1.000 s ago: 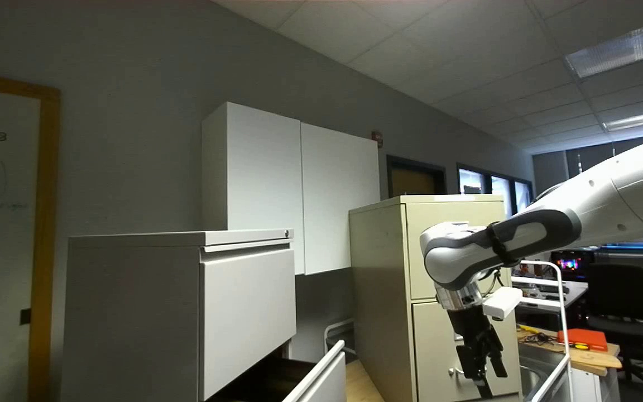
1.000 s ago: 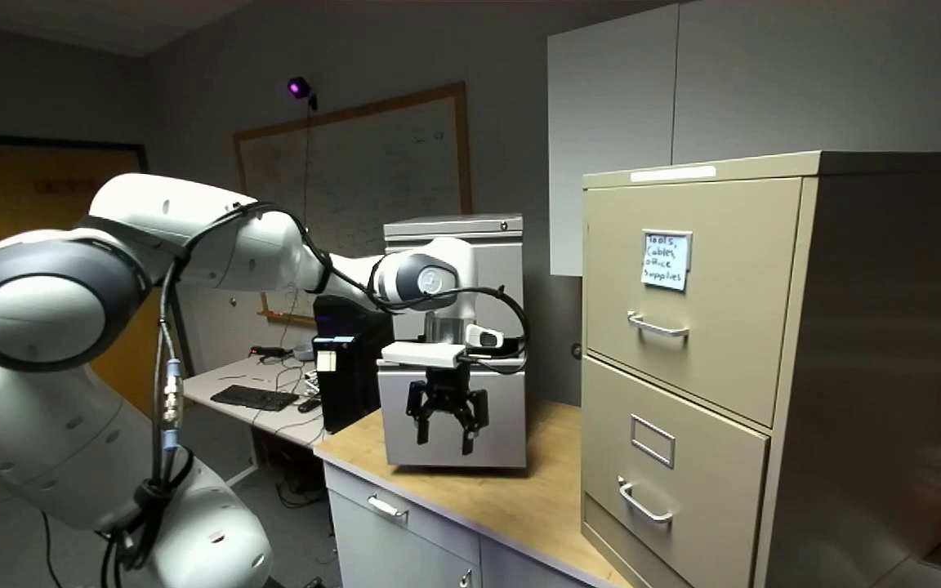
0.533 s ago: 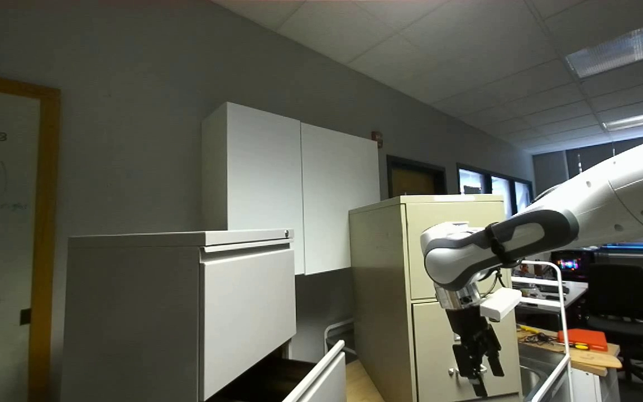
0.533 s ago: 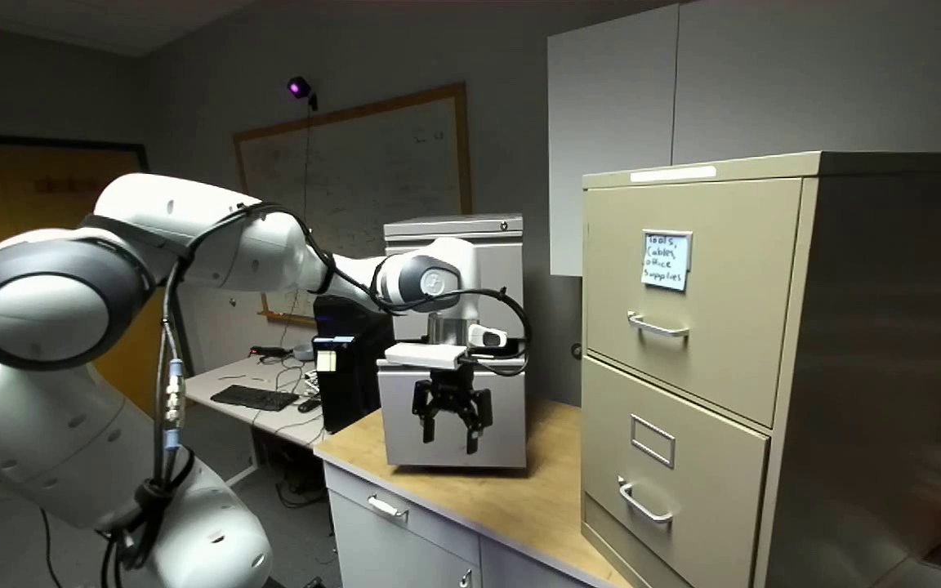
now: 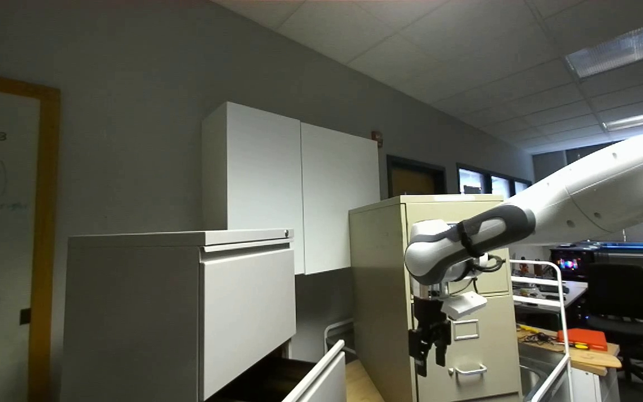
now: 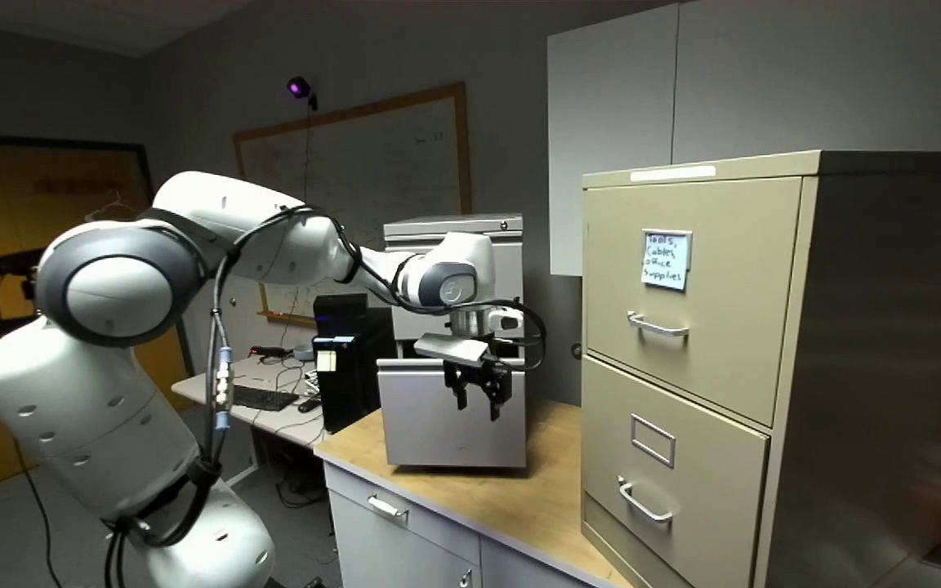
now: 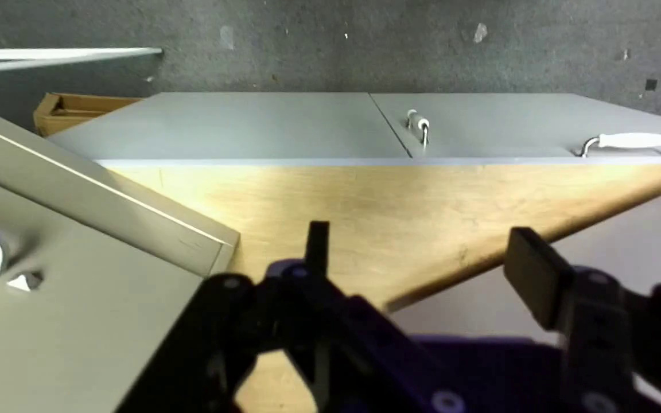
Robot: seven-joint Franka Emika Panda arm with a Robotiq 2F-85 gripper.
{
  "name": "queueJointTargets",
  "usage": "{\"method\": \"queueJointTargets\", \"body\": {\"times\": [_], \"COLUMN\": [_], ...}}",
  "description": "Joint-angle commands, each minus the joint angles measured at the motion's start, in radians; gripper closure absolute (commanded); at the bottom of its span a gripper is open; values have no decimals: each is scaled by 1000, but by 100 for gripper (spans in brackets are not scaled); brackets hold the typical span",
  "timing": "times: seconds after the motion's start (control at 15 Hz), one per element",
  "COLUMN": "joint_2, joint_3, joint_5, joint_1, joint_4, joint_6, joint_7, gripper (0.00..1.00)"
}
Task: Close the open drawer
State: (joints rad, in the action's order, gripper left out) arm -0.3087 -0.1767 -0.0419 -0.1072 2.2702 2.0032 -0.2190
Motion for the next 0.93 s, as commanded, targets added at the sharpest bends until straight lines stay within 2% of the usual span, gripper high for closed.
{"method": "queueJointTargets", "body": {"times": [0.0,0.27,0.4,0.47,0.67,0.87], "joint_2": [139,257,308,331,393,451], "joint_3": [-20,-36,-42,-41,-25,-3], "joint_5": [119,290,418,483,675,806], "joint_1": [22,5,-8,-17,-48,-67], "joint_4": [-106,-181,-229,-257,-350,-438], "joint_6": [86,151,157,150,119,83], "joint_7": [-64,-157,-224,-258,-346,-400], "gripper": [50,80,95,100,100,100]}}
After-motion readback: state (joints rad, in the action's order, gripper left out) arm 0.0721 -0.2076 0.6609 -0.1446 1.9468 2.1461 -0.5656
